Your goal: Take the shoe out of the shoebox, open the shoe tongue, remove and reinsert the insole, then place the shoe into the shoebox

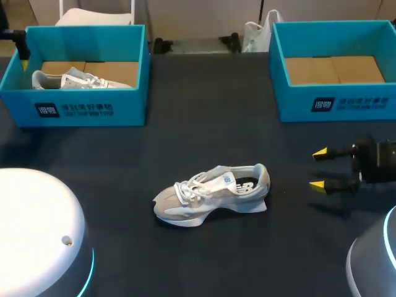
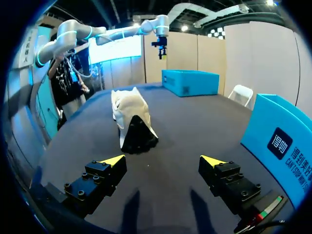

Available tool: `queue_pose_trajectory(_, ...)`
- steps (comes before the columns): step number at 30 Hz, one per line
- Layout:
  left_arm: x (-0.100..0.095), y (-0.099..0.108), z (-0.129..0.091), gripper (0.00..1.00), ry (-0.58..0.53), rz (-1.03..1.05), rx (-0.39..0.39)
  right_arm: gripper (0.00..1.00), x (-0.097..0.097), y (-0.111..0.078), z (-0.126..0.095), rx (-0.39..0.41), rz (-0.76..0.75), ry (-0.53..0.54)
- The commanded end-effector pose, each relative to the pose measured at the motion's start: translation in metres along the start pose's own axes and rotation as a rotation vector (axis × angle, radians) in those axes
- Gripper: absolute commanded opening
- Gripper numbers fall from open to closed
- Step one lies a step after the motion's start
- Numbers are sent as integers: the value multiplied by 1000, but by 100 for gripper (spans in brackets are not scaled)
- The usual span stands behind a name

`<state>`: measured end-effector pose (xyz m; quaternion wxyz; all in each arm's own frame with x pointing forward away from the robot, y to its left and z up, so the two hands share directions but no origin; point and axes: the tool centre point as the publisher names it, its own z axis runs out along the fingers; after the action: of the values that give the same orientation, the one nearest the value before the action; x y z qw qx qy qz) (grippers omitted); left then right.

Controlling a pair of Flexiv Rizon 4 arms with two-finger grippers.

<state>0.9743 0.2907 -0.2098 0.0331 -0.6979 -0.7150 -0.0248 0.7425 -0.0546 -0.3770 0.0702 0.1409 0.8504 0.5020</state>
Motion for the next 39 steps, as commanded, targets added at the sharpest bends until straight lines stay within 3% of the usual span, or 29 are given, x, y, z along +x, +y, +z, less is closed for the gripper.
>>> queue_pose_trajectory(1, 0, -1, 0, 100, 3, 0, -3, 100, 3, 2, 0, 8, 0, -8)
queue_pose_trajectory(14, 0, -1, 0, 100, 3, 0, -3, 100, 10, 1, 42, -45, -64, 85)
queue_pose_trajectory(25, 0, -1, 0, 100, 3, 0, -3, 100, 19, 6, 70, -38, -147, 146)
queue_pose_trajectory(39, 0, -1, 0, 100, 3, 0, -3, 100, 21, 12, 85, -58, -180, 208)
